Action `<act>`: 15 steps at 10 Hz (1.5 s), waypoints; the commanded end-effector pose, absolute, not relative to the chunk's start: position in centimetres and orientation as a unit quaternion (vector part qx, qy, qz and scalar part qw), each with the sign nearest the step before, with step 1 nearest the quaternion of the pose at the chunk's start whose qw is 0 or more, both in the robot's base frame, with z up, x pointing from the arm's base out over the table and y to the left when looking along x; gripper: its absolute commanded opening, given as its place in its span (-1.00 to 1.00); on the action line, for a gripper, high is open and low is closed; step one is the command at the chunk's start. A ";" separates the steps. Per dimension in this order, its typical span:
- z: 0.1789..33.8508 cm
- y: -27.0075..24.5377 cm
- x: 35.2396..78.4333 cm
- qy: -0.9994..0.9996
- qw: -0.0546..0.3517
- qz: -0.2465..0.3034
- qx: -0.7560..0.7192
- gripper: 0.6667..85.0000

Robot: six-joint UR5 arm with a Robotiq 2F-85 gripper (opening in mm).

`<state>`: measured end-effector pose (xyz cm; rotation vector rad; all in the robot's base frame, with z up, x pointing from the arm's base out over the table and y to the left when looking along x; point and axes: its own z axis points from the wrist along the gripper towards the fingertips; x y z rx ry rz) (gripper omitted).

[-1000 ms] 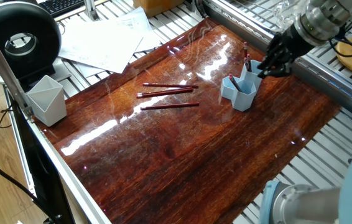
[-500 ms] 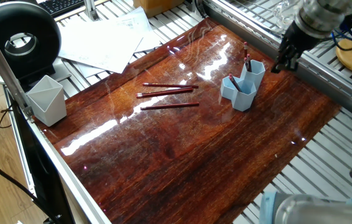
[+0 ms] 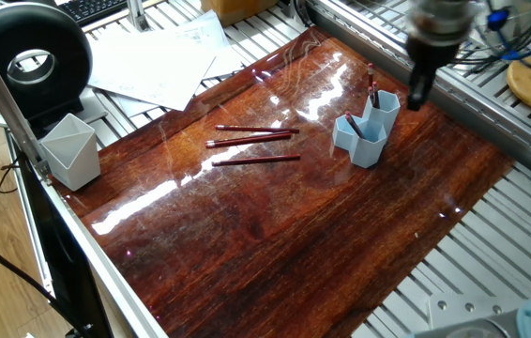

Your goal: Put the pen into the pen holder

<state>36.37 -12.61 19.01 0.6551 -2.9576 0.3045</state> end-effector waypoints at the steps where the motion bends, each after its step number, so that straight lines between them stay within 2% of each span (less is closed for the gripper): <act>1: 16.8 -11.9 37.0 -0.968 0.089 0.131 0.194 -0.99; 2: 17.0 -12.2 35.9 -0.966 0.111 0.131 0.195 -0.99; 7: 18.2 -14.1 33.8 -0.954 0.162 0.160 0.197 -0.99; 9: 17.9 -13.4 34.1 -0.952 0.156 0.145 0.221 -0.99; 11: 17.6 -13.6 35.6 -0.952 0.130 0.153 0.232 -0.99; 13: 17.1 -12.4 36.4 -0.953 0.111 0.132 0.248 -0.99; 14: 17.6 -13.0 34.6 -0.953 0.146 0.138 0.228 -0.93; 15: 18.1 -11.1 35.4 -0.949 0.171 0.134 0.228 -0.72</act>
